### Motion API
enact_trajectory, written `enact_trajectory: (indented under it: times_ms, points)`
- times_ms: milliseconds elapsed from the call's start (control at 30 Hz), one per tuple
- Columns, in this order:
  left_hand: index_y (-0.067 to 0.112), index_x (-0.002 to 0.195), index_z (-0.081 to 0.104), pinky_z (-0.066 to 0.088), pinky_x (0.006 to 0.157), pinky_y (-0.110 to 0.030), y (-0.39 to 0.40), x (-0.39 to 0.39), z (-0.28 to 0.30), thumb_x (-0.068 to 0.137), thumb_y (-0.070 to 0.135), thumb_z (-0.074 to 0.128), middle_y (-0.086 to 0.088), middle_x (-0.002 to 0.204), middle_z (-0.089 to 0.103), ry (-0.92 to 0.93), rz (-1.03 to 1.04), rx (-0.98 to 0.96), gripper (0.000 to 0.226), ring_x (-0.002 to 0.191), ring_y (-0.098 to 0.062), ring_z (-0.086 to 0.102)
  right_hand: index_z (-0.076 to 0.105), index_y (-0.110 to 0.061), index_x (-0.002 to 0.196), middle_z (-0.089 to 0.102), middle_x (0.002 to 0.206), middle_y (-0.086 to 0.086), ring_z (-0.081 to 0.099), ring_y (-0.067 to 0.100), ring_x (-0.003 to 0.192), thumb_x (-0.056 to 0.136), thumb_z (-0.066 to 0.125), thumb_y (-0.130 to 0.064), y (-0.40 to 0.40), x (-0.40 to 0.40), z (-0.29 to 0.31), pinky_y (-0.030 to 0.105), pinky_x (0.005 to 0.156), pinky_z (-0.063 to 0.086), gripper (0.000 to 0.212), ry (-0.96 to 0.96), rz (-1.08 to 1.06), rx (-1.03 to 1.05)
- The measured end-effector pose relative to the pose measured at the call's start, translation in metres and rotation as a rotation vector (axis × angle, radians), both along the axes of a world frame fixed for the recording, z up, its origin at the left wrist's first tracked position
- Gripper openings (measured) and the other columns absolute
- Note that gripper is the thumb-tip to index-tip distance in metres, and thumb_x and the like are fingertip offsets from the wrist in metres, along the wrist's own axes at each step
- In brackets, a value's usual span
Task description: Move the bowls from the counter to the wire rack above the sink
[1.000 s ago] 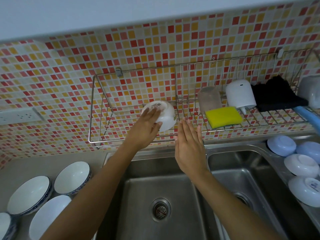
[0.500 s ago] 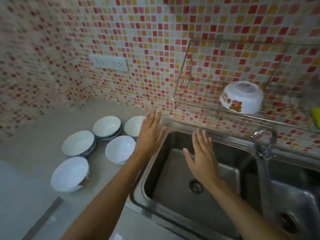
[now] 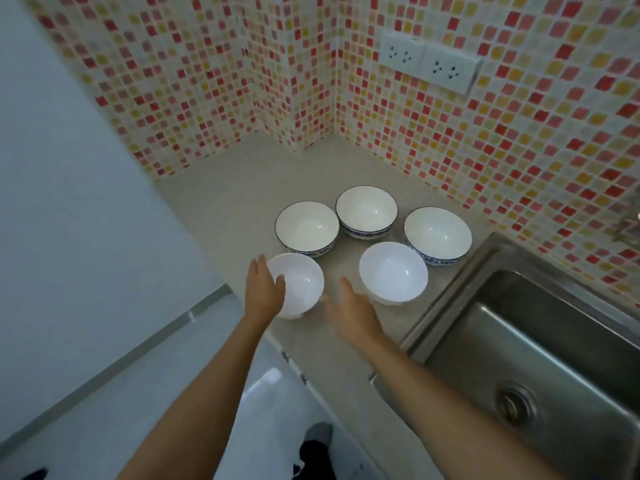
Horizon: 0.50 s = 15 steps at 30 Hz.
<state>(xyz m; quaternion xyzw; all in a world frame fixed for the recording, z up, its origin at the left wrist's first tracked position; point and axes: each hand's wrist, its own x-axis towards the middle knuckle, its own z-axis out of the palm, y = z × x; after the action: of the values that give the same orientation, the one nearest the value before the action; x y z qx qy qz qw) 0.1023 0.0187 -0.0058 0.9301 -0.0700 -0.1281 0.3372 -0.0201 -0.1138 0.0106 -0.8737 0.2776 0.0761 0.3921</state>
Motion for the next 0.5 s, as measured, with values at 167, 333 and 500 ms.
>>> enact_trajectory:
  times_ms: [167, 333, 500]
  points:
    - [-0.003, 0.136, 0.038, 0.040, 0.100, -0.040, 0.013, 0.012, -0.019, 0.091, 0.001, 0.046, -0.023, 0.137, 0.048, 0.150, 0.077, -0.042, 0.046, 0.124, -0.038, 0.047, 0.042, -0.015, 0.139, 0.060, 0.129, 0.016, 0.056, 0.039, 0.117, 0.092, 0.049, -0.054, 0.020, 0.033, -0.013, 0.044, 0.094, 0.048, 0.062, 0.093, -0.111, 0.128]
    - [0.001, 0.124, 0.052, 0.043, 0.087, -0.036, 0.018, 0.008, -0.016, 0.085, -0.007, 0.042, -0.020, 0.123, 0.060, 0.146, 0.140, -0.151, 0.042, 0.112, -0.037, 0.055, 0.045, -0.017, 0.134, 0.065, 0.117, 0.014, 0.066, 0.038, 0.096, 0.075, 0.044, -0.035, 0.022, 0.044, -0.022, 0.048, 0.085, 0.056, 0.061, 0.102, -0.187, 0.269]
    - [0.011, 0.116, 0.057, 0.043, 0.076, -0.032, 0.009, -0.005, 0.007, 0.091, 0.012, 0.048, -0.006, 0.106, 0.061, 0.130, 0.191, -0.328, 0.026, 0.099, -0.029, 0.058, 0.049, -0.019, 0.121, 0.068, 0.101, 0.008, 0.070, 0.030, 0.078, 0.082, 0.042, -0.025, 0.006, 0.026, 0.003, 0.041, 0.074, 0.058, 0.040, 0.040, -0.214, 0.281]
